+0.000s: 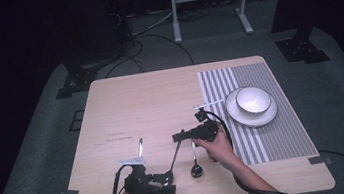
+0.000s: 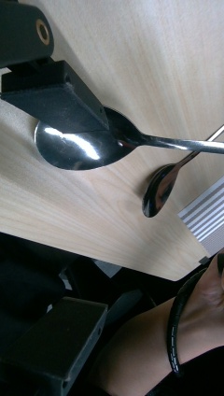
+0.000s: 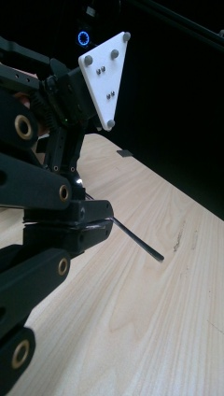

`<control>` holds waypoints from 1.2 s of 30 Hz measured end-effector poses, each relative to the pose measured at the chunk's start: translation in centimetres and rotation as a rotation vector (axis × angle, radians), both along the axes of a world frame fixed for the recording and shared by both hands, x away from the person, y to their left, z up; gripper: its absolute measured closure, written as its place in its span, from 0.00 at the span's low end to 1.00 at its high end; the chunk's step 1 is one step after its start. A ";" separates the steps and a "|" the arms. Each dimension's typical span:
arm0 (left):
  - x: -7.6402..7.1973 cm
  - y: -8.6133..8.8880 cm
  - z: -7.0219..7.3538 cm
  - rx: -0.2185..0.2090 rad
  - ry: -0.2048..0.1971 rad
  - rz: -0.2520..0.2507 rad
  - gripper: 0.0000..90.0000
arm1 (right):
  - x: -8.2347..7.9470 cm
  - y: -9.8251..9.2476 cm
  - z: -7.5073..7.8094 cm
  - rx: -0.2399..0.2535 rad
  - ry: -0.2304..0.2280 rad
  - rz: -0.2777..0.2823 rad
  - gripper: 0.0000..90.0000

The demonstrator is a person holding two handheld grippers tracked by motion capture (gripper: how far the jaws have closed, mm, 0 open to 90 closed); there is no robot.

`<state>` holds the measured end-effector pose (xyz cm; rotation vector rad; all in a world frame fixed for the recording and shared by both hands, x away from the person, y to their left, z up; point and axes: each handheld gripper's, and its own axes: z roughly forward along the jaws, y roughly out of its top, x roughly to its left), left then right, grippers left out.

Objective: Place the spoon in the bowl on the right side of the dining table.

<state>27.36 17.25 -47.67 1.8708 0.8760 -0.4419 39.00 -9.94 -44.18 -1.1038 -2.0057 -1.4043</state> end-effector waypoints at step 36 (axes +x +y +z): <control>-0.1 1.3 0.8 -0.031 -0.034 0.019 0.11 | 2.5 -4.6 2.8 -0.027 -0.007 -0.118 0.98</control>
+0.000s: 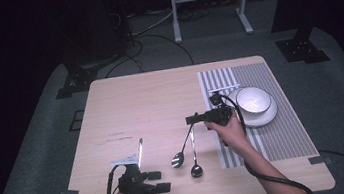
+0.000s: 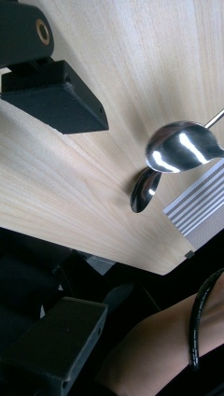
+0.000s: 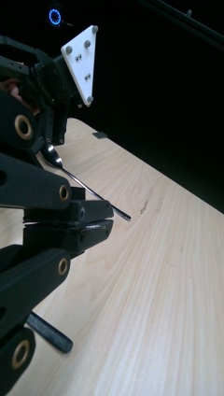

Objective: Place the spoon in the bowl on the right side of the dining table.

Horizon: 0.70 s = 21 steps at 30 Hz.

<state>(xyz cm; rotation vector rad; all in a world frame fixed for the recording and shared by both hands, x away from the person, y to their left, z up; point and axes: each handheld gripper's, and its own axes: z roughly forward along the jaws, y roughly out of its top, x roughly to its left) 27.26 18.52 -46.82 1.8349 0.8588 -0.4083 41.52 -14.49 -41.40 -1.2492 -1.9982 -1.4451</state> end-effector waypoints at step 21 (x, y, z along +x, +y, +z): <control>0.0 0.0 0.0 0.016 -0.007 0.002 0.11 | 0.7 -2.5 1.7 0.003 -0.016 -0.057 0.98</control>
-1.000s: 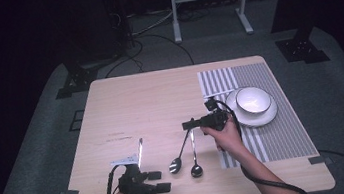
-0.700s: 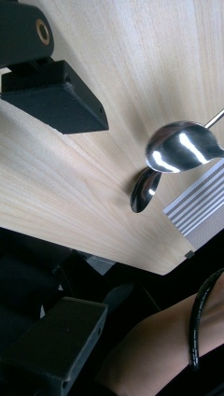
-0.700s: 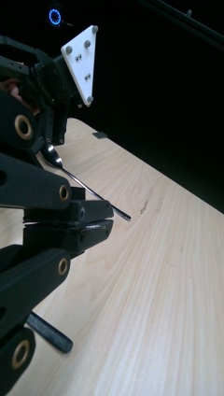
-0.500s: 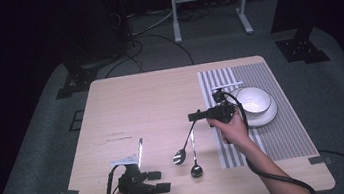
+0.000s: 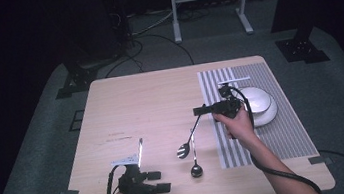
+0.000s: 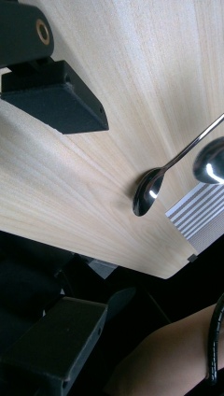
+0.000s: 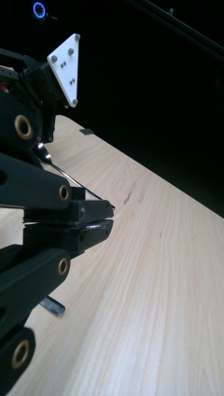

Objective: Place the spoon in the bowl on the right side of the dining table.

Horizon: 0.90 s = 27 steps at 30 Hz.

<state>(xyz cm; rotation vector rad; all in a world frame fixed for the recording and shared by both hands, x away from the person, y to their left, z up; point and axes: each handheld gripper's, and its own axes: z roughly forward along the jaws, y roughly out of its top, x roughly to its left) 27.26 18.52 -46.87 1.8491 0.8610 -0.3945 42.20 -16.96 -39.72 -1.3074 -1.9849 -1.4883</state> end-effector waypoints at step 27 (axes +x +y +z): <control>0.0 -0.1 -0.1 -0.001 -0.001 -0.006 0.11 | 0.5 -3.6 1.4 0.010 -0.009 -0.084 0.98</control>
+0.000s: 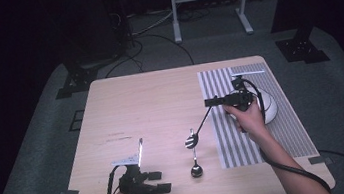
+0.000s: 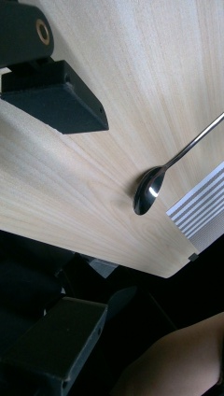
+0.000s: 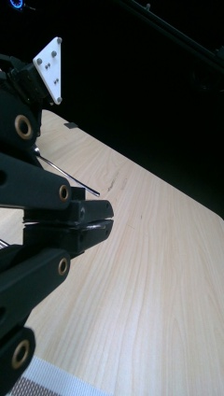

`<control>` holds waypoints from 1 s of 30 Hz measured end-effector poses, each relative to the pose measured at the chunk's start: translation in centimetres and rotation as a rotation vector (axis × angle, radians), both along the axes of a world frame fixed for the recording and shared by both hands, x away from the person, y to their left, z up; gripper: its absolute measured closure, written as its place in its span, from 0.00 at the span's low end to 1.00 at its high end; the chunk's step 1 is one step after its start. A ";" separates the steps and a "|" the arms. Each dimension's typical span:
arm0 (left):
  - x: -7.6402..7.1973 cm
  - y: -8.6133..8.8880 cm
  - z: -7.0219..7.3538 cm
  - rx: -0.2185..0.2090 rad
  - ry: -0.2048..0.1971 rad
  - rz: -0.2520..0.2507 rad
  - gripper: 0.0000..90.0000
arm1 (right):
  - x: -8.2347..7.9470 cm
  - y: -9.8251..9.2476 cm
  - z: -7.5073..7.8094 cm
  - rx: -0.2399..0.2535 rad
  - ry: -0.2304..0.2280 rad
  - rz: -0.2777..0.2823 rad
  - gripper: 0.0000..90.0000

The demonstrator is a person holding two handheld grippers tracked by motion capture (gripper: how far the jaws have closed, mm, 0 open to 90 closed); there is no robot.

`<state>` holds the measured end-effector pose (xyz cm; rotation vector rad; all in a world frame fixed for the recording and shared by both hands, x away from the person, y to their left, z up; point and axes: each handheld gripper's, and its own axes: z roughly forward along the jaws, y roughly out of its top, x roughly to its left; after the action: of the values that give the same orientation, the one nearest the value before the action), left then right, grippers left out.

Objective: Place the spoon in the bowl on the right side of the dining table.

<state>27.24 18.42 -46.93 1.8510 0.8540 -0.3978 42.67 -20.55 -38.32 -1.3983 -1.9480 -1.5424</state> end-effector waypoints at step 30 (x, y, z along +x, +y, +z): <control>0.0 -0.1 0.0 -0.002 -0.001 -0.005 0.11 | 0.6 -4.5 1.4 0.012 -0.007 -0.126 0.98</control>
<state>27.25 18.32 -46.91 1.8517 0.8477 -0.4007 43.23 -25.06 -36.91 -1.5395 -1.8832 -1.6134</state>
